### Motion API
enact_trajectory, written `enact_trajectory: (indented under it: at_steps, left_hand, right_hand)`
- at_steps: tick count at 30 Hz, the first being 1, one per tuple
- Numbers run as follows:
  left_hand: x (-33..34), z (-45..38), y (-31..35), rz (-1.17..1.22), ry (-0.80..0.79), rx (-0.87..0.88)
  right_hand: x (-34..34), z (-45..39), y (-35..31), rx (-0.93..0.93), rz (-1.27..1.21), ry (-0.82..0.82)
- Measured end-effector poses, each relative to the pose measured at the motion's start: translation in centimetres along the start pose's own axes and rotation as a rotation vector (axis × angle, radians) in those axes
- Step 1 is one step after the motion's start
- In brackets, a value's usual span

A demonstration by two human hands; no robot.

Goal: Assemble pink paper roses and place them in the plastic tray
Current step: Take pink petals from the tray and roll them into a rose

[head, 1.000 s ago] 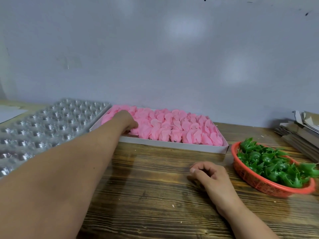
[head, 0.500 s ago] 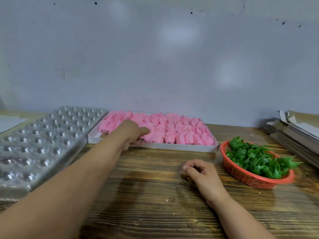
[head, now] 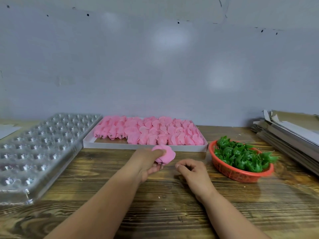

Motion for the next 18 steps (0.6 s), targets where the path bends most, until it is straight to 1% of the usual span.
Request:
enact_trajectory:
  at_steps: [4, 10, 18]
  left_hand:
    - [0.4, 0.5, -0.8, 0.071, 0.012, 0.006]
    - [1.1, 0.9, -2.1, 0.049, 0.006, 0.033]
    - [1.4, 1.4, -2.9, 0.044, -0.038, 0.05]
  right_hand:
    - [0.1, 0.4, -0.1, -0.033, -0.027, -0.021]
    - [0.2, 1.0, -0.8, -0.04, -0.042, -0.073]
    - [0.6, 1.2, -1.1, -0.05, 0.006, -0.034]
Point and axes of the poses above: each hand's wrist, its own z-axis away from the middle knuckle, its own x-axis out of the palm, y = z × x, the point moved 2 cm from there along -z, towards the middle knuckle, and after that the axes turned 12 degrees about x, right-handed, at the moved point
